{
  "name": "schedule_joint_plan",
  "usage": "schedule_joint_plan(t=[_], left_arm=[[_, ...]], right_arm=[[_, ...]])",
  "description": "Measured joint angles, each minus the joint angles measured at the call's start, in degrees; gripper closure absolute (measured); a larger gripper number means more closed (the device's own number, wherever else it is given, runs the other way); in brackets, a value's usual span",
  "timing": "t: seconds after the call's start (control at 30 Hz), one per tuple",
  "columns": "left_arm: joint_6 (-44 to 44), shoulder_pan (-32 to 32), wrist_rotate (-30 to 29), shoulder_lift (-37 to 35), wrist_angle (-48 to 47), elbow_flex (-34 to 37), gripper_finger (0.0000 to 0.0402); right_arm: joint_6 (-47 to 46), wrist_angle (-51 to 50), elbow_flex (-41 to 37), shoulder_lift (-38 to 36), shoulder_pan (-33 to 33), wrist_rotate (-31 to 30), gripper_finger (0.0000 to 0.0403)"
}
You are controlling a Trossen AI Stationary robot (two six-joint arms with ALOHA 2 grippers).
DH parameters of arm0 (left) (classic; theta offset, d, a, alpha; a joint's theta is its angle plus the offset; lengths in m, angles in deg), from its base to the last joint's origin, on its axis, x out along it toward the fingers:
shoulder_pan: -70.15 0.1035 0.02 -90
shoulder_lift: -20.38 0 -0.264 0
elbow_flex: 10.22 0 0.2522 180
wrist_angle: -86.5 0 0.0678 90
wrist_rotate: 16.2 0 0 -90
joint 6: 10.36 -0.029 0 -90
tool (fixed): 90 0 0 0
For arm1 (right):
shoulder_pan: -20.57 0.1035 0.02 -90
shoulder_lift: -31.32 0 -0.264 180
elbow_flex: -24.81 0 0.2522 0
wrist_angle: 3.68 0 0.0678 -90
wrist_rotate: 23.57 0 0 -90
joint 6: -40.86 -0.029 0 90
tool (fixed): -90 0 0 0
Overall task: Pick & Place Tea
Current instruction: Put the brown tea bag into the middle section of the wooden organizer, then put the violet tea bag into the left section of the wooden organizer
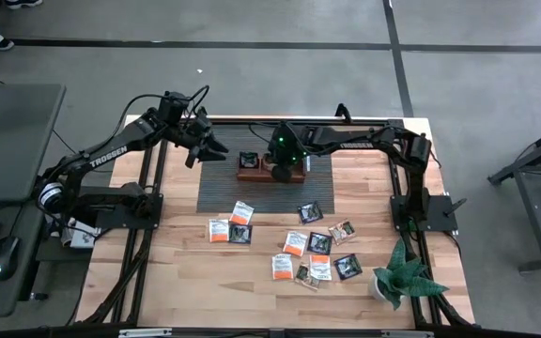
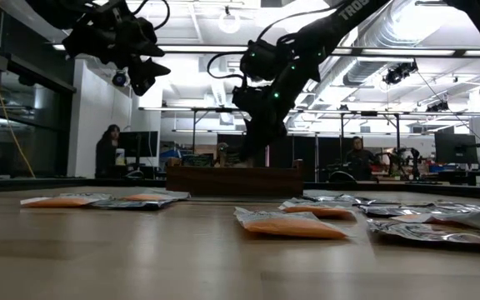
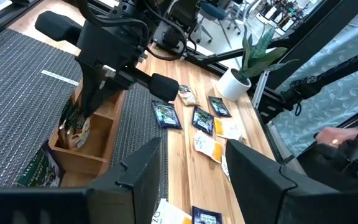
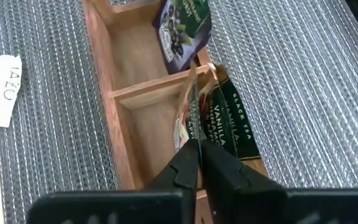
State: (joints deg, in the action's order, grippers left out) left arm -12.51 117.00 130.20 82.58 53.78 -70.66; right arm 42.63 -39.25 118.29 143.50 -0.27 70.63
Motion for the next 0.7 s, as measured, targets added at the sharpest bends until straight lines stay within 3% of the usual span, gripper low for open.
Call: schedule_joint_plan(t=[0.43, 0.7], left_arm=[[0.0, 0.0, 0.0, 0.0, 0.0, 0.0, 0.0225], [0.0, 0.0, -0.1, 0.0, -0.1, 0.0, 0.0225]], right_arm=[[-1.7, 4.3, 0.0, 0.0, 0.0, -2.4, 0.0229], [-3.1, 1.8, 4.0, 0.0, 0.2, -2.4, 0.0189]])
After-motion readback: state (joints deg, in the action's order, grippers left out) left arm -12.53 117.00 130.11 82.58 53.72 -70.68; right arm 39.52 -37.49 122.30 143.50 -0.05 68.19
